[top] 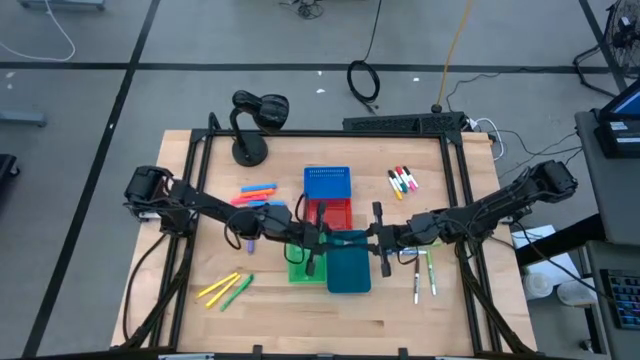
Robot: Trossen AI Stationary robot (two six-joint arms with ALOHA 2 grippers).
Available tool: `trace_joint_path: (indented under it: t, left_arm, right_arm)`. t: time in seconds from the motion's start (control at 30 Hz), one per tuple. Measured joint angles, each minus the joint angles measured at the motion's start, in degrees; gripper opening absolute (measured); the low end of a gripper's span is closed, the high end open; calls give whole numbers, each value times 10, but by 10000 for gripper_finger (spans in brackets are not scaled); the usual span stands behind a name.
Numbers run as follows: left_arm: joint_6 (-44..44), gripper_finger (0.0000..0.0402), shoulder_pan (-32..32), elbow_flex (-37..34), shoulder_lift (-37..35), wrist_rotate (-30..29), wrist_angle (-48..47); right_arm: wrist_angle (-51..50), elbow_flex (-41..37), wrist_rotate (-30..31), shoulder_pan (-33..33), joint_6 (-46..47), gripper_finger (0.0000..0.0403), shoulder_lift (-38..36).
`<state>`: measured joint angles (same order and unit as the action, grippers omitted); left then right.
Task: Pick & Place Markers
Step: Put the right small green highlighter pen into the green bin
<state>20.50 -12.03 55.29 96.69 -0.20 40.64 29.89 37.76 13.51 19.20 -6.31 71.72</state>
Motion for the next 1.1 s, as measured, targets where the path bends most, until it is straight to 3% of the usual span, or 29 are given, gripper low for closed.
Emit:
trace_joint_path:
  t: [0.13, 0.23, 0.47, 0.7, 0.8, 0.93, 1.1]
  left_arm:
    - [-13, 45, -21, 0, -48, -52, -102]
    - [-79, 45, -36, 0, -84, -85, -206]
    - [-281, 45, -68, -18, -102, -157, -399]
    - [-503, 45, -31, -85, -89, -133, -396]
    - [-539, 46, -13, -103, -87, -95, -384]
    - [-557, 101, -18, -106, -79, -49, -361]
    - [-553, 173, -40, -107, -79, -64, -354]
  right_arm:
    - [-38, -4, 76, 1, -2, 71, 0]
    - [-56, -2, 127, 0, 1, 96, -5]
    - [-67, -2, 151, 3, 14, 133, -24]
    - [-80, -2, 151, 14, 21, 137, -52]
    - [-87, -2, 151, 17, 10, 135, -67]
    - [-103, -2, 152, 16, 10, 138, -91]
    - [-129, -2, 152, 16, 9, 141, -115]
